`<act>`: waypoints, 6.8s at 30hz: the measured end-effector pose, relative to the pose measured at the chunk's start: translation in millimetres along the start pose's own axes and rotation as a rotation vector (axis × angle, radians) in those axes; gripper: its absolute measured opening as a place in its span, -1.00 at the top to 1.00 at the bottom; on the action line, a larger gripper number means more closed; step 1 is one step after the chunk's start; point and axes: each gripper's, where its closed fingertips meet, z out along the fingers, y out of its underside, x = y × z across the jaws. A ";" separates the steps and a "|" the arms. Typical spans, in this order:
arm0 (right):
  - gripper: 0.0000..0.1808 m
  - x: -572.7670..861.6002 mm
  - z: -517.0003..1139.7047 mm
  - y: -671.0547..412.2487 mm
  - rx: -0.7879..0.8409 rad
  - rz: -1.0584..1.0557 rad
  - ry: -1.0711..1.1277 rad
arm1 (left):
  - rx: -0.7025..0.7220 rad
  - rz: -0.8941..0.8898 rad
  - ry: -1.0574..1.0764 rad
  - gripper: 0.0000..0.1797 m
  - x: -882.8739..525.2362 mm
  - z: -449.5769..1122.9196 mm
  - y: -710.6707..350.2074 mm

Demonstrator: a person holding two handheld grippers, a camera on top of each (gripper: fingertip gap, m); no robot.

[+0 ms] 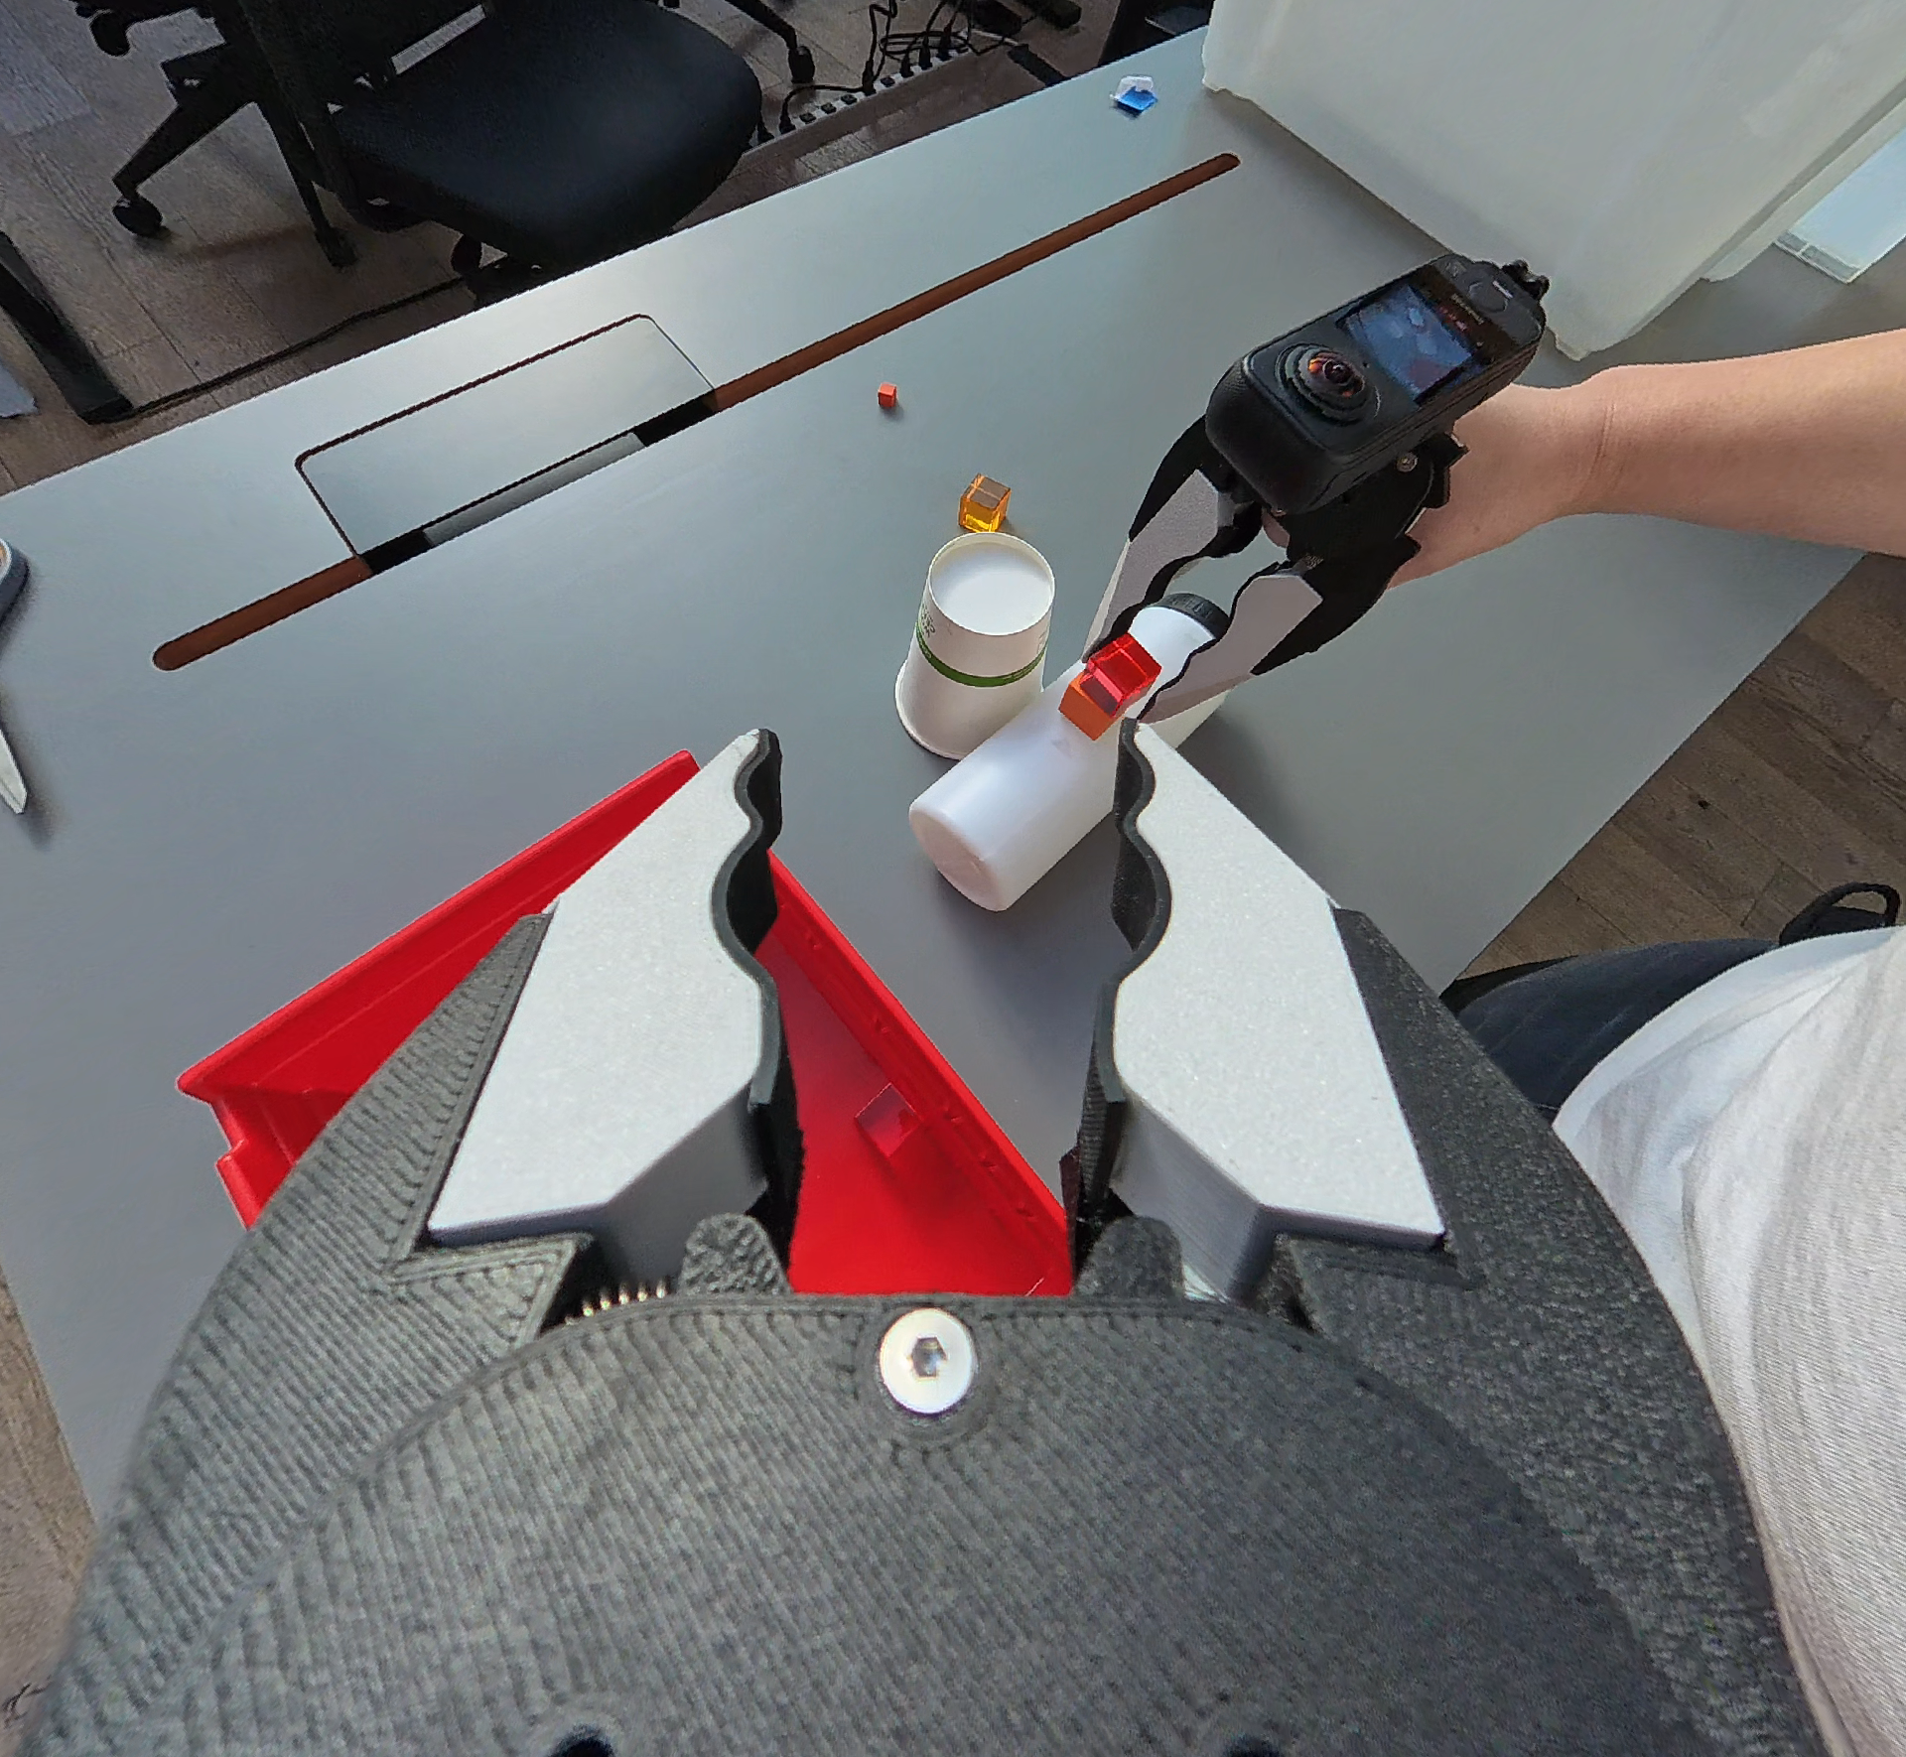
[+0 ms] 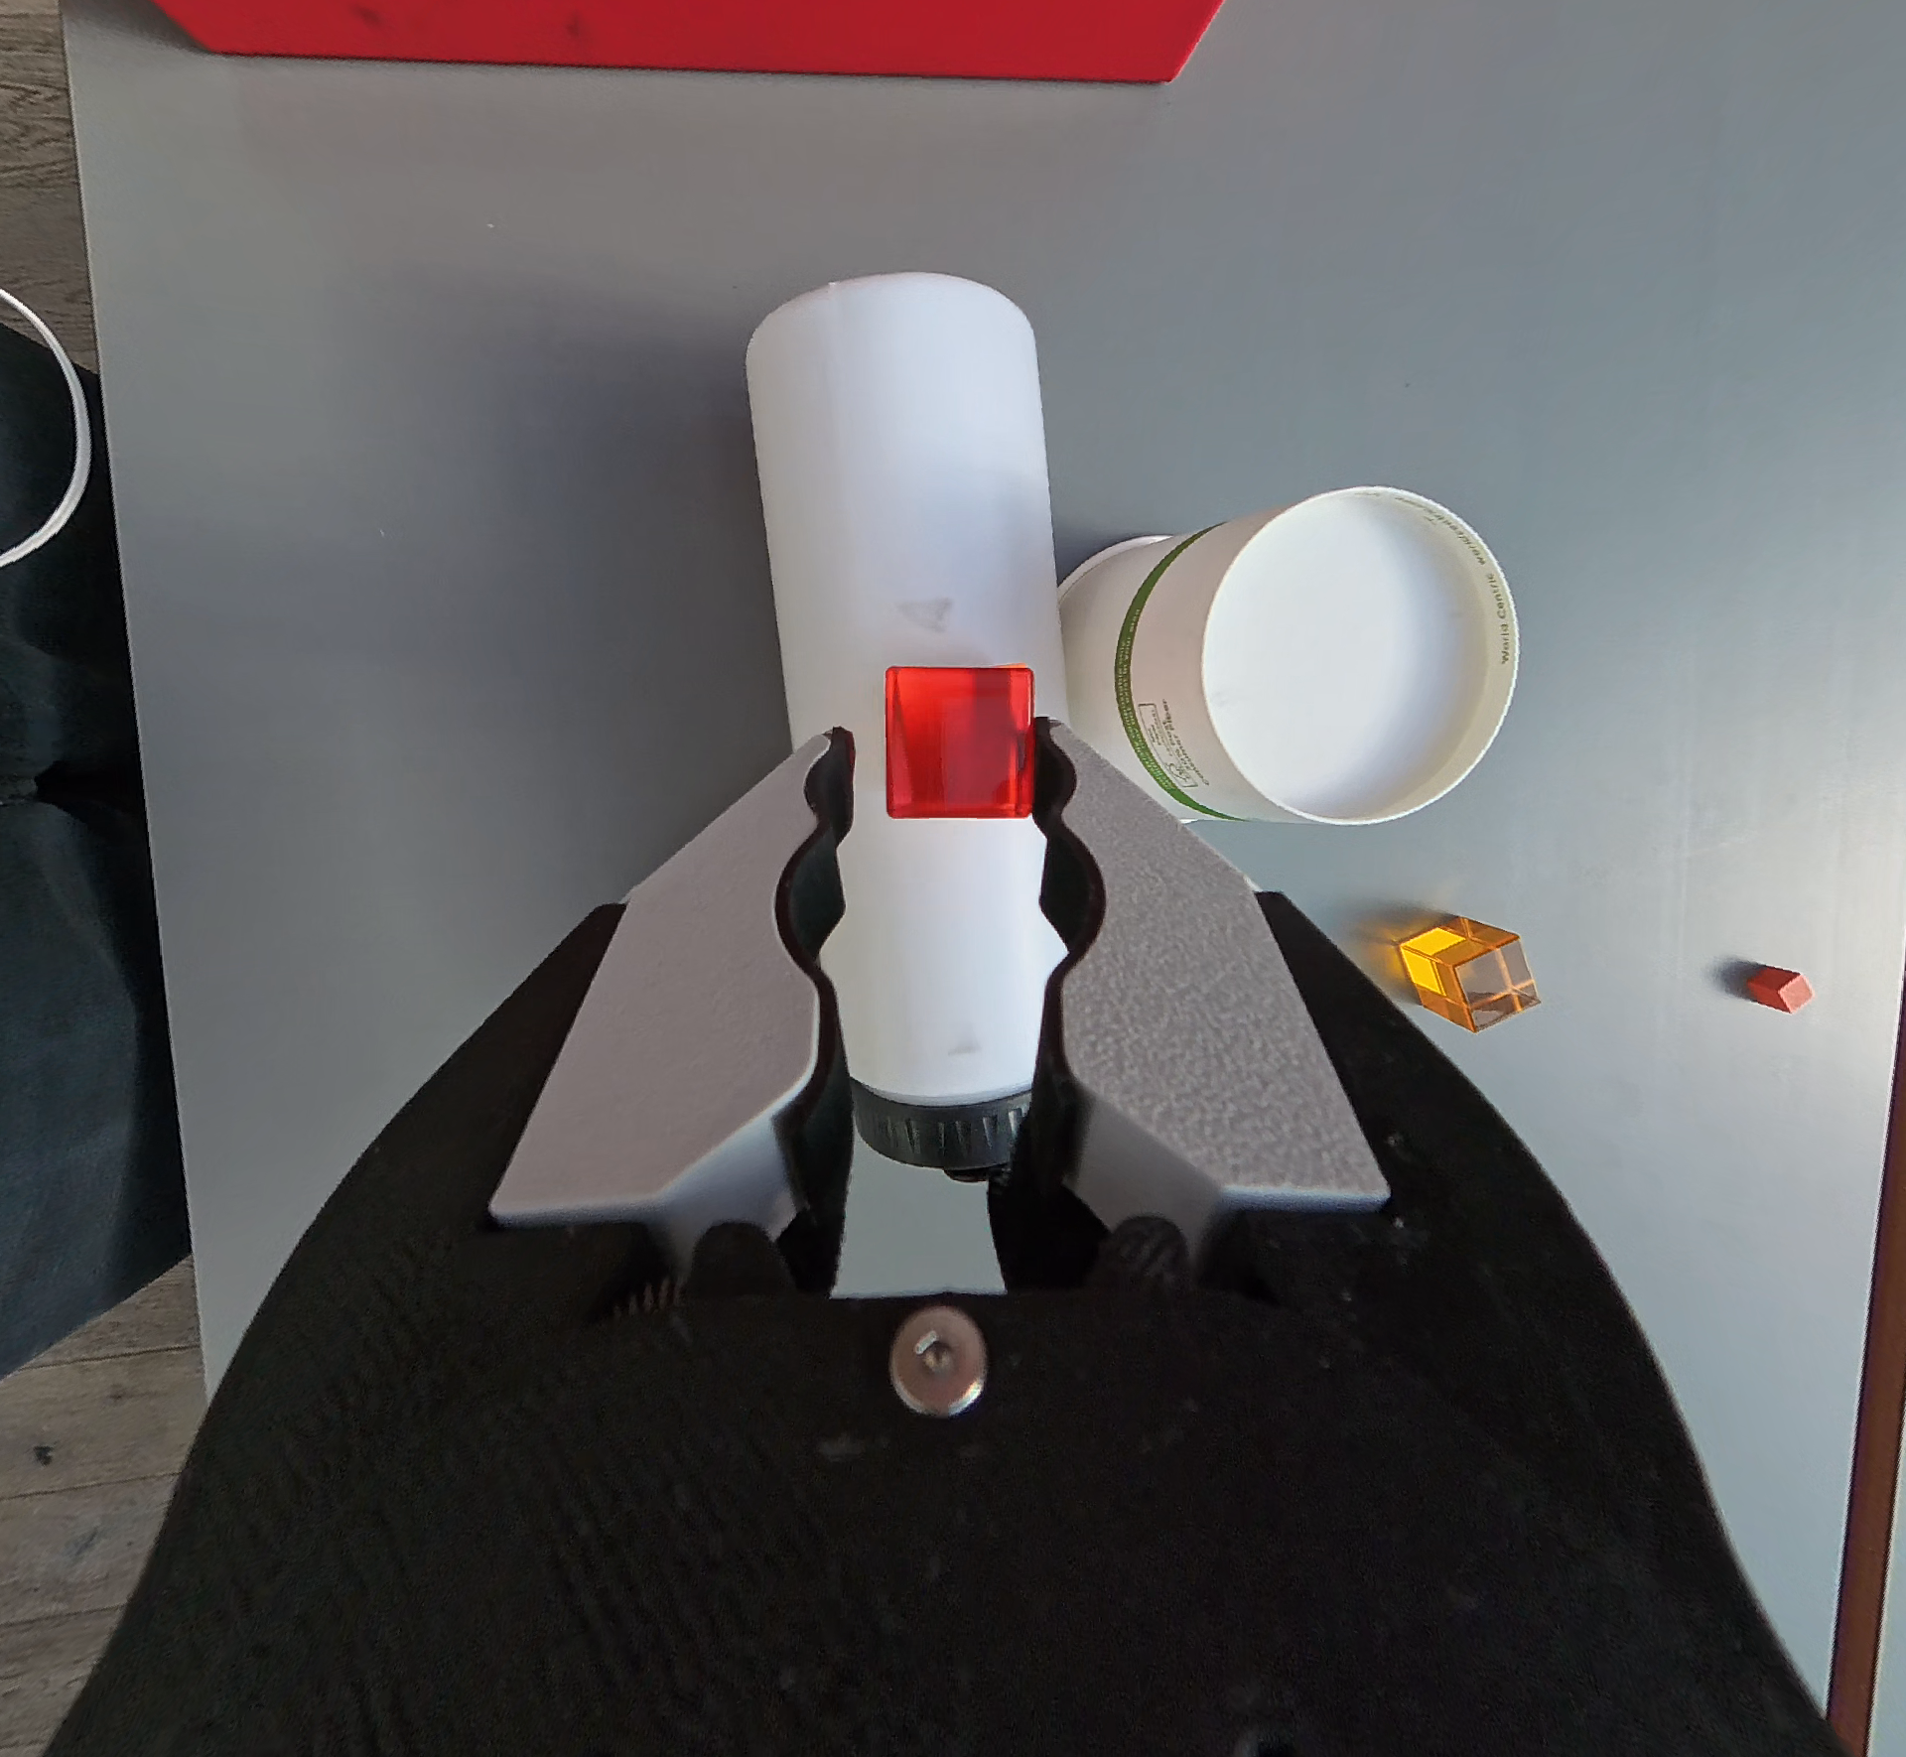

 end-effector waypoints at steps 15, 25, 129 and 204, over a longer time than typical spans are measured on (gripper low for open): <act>0.71 3.1 -4.3 -1.5 0.009 -0.003 0.025 | -0.011 0.011 0.010 0.29 1.8 1.6 -0.5; 0.71 4.5 -5.9 -7.5 0.037 0.008 0.022 | -0.012 0.019 0.012 0.29 2.8 1.0 -2.0; 0.59 7.2 3.7 12.7 -0.069 0.144 0.134 | -0.010 0.019 0.015 0.29 3.2 -6.1 5.6; 0.70 14.3 4.6 7.4 -0.035 0.254 0.166 | -0.027 0.025 0.022 0.29 -0.7 -1.6 3.9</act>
